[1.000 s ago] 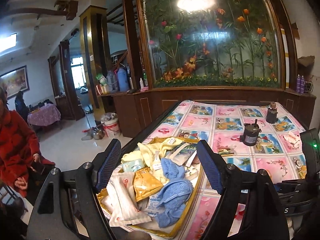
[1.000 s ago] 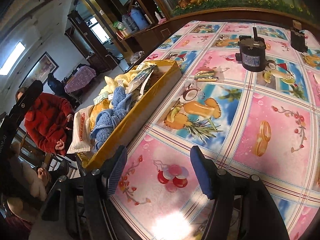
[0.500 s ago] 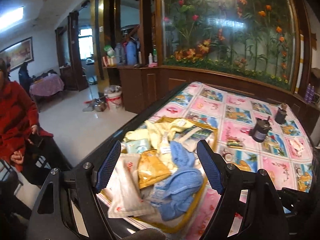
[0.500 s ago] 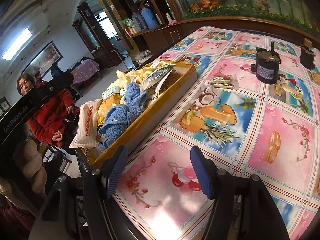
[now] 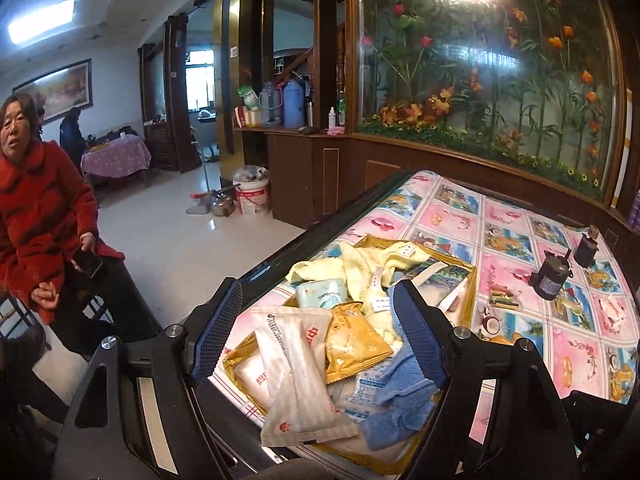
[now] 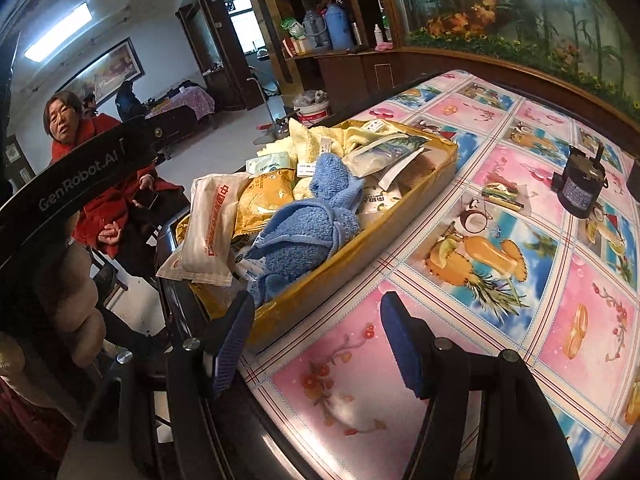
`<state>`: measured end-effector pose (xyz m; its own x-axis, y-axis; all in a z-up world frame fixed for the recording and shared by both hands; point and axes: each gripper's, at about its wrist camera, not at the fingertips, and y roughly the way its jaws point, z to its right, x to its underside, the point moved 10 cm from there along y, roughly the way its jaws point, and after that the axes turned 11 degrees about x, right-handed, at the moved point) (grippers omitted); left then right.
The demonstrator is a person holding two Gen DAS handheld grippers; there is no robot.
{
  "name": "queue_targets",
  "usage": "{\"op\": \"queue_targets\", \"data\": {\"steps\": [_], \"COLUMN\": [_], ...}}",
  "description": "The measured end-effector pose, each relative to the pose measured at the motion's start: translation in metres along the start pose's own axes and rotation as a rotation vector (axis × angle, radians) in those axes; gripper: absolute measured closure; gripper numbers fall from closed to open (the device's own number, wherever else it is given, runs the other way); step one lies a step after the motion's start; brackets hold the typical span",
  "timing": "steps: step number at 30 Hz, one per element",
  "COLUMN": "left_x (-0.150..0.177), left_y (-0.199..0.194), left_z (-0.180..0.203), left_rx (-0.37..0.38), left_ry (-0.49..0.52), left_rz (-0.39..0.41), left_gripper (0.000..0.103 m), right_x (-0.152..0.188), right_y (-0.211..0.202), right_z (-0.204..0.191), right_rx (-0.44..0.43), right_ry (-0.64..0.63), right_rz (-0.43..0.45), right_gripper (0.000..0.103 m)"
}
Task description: Organize soft objects
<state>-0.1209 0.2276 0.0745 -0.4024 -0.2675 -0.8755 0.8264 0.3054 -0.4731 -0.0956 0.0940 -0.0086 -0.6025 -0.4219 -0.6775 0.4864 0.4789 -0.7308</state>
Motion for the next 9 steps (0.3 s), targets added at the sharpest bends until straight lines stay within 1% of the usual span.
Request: {"op": "queue_targets", "data": {"steps": [4, 7, 9], "left_x": [0.001, 0.008, 0.013], "left_y": [0.002, 0.01, 0.016], "left_z": [-0.008, -0.013, -0.014], "left_rx": [-0.005, 0.007, 0.052], "left_ry": [-0.011, -0.016, -0.044], "left_rz": [-0.008, -0.069, -0.111], "left_gripper": [0.024, 0.024, 0.024], "right_x": [0.002, 0.004, 0.005], "right_y": [0.003, 0.005, 0.005], "right_z": [-0.007, -0.012, -0.012], "right_rx": [0.001, 0.004, 0.0], "right_ry": [-0.012, -0.029, -0.032], "right_rz": [-0.01, -0.016, -0.015], "right_gripper": [0.038, 0.038, 0.038]}}
